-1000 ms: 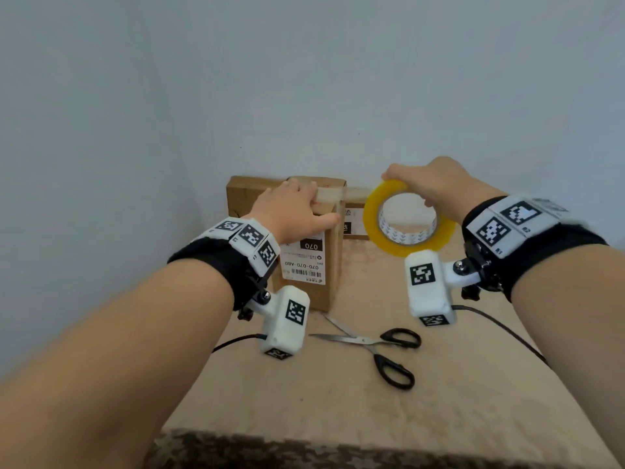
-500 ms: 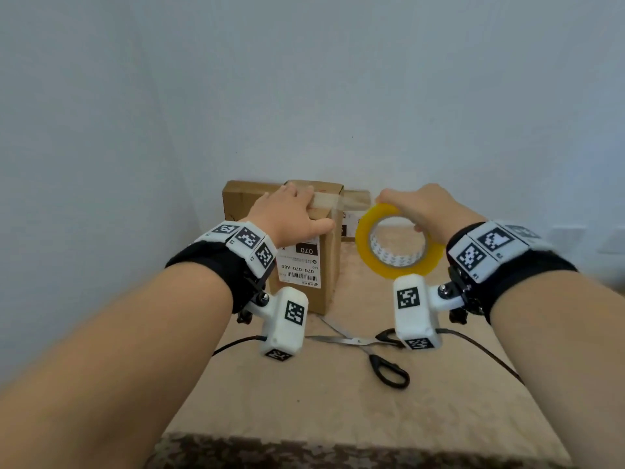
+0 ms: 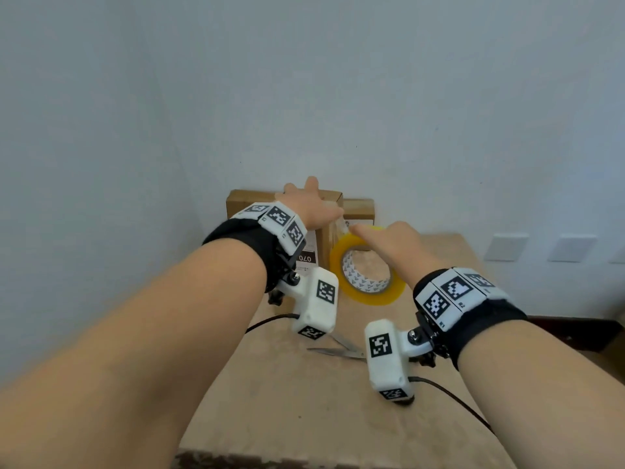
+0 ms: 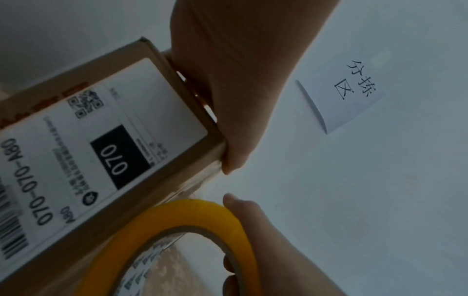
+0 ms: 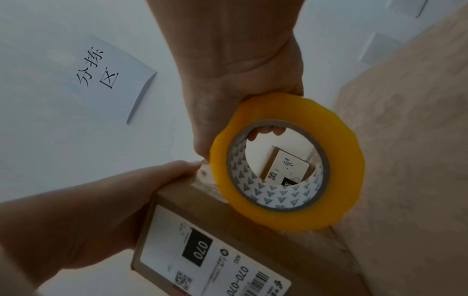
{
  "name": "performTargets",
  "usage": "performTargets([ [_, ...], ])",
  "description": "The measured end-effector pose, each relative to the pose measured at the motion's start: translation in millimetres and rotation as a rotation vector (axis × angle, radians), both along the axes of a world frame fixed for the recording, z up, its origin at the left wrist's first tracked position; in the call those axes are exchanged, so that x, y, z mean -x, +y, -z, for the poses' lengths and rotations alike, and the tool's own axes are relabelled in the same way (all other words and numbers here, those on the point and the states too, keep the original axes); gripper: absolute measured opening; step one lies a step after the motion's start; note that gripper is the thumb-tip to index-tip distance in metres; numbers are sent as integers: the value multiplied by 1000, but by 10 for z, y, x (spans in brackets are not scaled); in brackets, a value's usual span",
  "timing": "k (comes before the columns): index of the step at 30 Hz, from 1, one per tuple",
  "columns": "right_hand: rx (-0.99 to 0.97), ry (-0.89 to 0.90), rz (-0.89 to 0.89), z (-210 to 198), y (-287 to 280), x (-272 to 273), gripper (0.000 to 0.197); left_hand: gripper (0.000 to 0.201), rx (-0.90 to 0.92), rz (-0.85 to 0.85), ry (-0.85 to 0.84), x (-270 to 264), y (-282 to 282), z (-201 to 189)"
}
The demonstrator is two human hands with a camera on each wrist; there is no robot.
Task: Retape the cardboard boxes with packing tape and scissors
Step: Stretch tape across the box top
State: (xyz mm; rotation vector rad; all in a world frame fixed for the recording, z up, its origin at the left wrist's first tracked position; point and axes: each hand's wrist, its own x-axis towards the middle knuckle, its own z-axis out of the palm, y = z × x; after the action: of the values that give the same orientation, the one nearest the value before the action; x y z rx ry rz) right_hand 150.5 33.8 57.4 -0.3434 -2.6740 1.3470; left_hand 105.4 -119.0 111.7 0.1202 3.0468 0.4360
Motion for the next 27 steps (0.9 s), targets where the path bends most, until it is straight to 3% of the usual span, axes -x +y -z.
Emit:
performTargets([
  [3, -17, 3, -34, 24, 40, 8, 55, 77, 8, -51, -26, 47, -23, -54],
  [5, 51, 11, -62, 87, 73, 29, 67, 88, 33, -59, -65, 83, -133, -108],
  [8, 203, 70, -95, 186, 111, 41, 66, 96, -17, -36, -55, 127, -284, -104],
  [10, 300, 126, -100, 216, 129, 29, 64, 94, -116, -37, -3, 127, -334, -67],
  [14, 461, 284, -64, 245, 157, 7, 42, 90, -380, -108, 53, 87, -408, 1],
  [18, 613, 411, 22, 221, 210, 16, 52, 88, -787, -194, 39, 22, -389, 112],
  [21, 545, 465, 57, -9, 212, 49, 39, 79, -1072, -196, -146, -69, -333, 338],
  [25, 239, 404, -16, -240, 142, 161, 63, 72, -1135, -232, -254, -168, -348, 792],
  [27, 105, 344, -92, -227, 48, 195, 64, 59, -1139, -245, -261, -221, -400, 916],
])
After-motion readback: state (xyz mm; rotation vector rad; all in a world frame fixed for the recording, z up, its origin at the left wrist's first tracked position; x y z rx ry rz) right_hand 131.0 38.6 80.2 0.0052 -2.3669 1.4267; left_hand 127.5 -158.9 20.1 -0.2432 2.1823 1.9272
